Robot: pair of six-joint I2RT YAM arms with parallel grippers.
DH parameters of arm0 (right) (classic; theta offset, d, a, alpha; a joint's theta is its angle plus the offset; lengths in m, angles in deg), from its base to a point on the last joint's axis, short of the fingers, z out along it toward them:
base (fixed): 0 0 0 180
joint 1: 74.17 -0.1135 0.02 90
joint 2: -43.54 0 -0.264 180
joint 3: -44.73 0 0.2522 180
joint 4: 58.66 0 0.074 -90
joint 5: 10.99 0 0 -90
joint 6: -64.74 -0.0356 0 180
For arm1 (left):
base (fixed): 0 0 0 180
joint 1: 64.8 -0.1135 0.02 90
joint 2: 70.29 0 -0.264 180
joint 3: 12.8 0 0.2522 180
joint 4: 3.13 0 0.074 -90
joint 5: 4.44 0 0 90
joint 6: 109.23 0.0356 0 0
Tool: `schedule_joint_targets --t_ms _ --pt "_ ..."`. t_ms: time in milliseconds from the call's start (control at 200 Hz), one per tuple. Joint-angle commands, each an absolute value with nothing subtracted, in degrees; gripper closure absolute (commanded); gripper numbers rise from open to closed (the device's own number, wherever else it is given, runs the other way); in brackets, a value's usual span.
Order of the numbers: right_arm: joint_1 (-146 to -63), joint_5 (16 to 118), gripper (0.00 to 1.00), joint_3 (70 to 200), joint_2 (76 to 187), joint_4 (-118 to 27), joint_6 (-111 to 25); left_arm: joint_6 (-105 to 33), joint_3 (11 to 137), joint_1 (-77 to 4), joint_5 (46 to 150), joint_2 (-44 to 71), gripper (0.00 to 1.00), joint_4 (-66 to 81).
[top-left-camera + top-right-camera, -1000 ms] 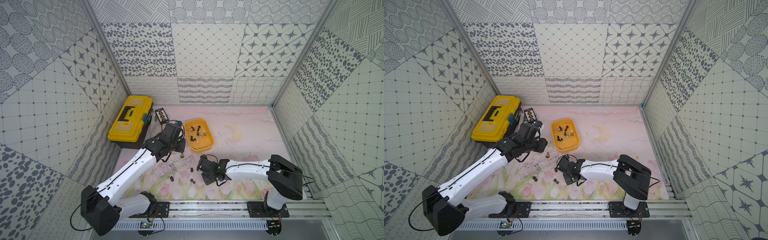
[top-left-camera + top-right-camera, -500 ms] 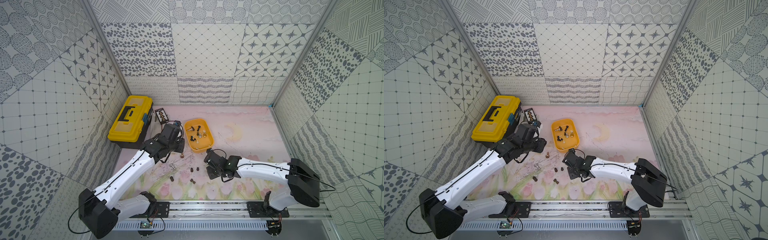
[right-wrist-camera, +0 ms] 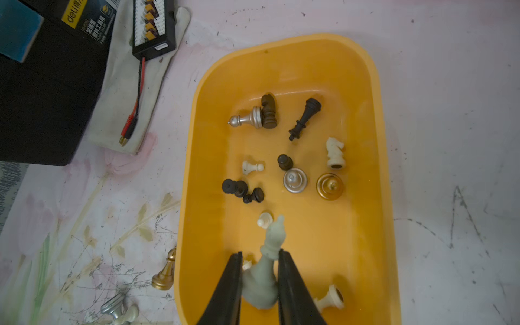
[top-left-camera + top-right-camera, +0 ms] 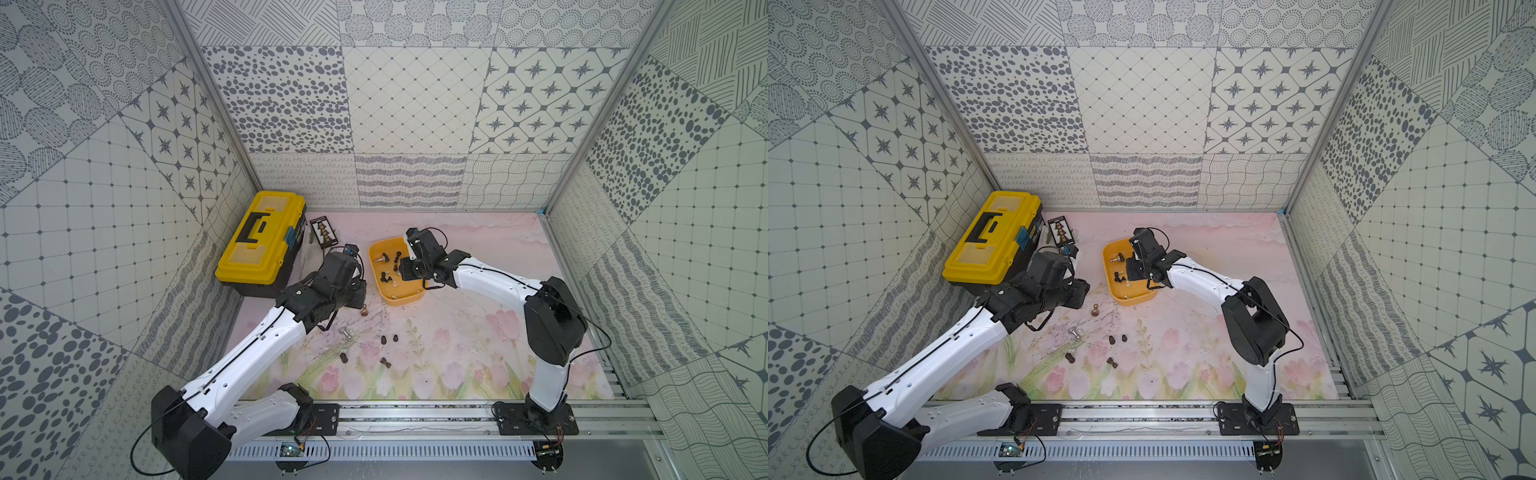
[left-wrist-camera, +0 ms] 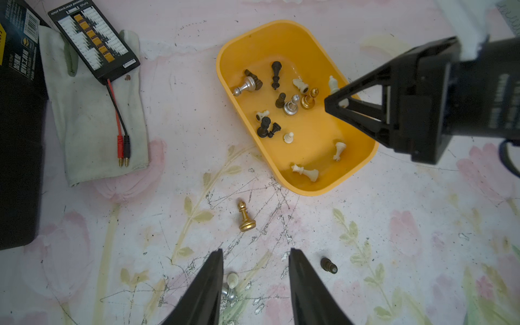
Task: Put the chess pieces into the storage box
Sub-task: Place the chess piece in the storage box.
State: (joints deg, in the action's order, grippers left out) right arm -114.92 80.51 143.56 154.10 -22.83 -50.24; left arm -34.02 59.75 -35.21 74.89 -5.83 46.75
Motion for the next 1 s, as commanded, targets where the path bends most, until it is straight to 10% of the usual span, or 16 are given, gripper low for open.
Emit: schedule_joint_targets --t_ms 0,385,990 --pt "-114.55 80.73 0.82 147.66 157.62 -19.32 -46.71 -33.99 59.62 -35.11 74.78 -6.04 0.56 44.12" --pt "-114.76 81.91 0.6 141.67 151.97 -19.41 -47.12 -34.16 61.46 -35.06 81.21 -2.19 0.56 45.62" --pt "-118.63 92.42 0.51 108.96 118.31 -33.91 -55.17 -38.24 59.95 -20.37 82.8 4.33 0.56 57.66"
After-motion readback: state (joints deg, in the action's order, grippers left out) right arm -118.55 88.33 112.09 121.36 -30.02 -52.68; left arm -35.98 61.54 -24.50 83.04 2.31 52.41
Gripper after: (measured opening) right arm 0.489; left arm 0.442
